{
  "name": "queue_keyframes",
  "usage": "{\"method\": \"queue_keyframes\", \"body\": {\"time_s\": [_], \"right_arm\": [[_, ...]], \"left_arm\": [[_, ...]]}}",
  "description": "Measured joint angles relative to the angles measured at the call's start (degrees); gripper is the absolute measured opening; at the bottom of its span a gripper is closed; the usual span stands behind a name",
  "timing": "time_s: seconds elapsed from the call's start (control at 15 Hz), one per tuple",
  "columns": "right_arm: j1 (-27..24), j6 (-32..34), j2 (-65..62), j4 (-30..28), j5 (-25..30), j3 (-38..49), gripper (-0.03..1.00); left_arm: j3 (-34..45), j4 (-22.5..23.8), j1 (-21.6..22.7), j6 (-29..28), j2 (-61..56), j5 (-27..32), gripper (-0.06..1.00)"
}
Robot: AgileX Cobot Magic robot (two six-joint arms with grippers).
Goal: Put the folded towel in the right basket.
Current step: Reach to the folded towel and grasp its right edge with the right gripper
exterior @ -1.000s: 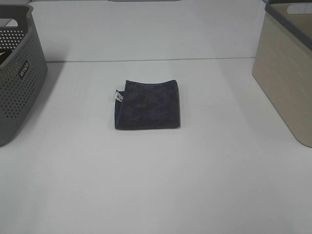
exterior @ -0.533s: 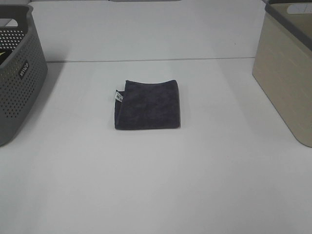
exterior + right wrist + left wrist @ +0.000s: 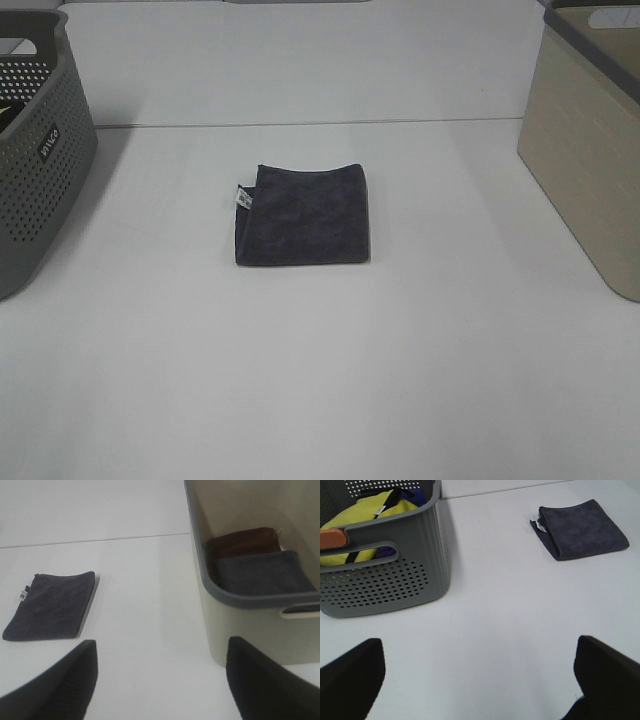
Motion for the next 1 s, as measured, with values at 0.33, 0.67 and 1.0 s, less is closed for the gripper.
{"method": "queue_keyframes", "body": {"time_s": [0.33,0.67,1.0], "right_arm": [[0.0,-7.6,30.5,7.3,0.0,-18.1,0.68],[1.2,-10.6,53.5,13.1,8.2,-37.6,0.68],[9.8,-10.3,79.9,16.7,13.2,-54.1,0.66]], "left_arm": [[0.0,0.0,0.0,0.0,0.0,0.0,0.98],[0.0,0.0,0.0,0.0,0.0,0.0,0.98],[0.0,0.0,0.0,0.0,0.0,0.0,0.98]]}}
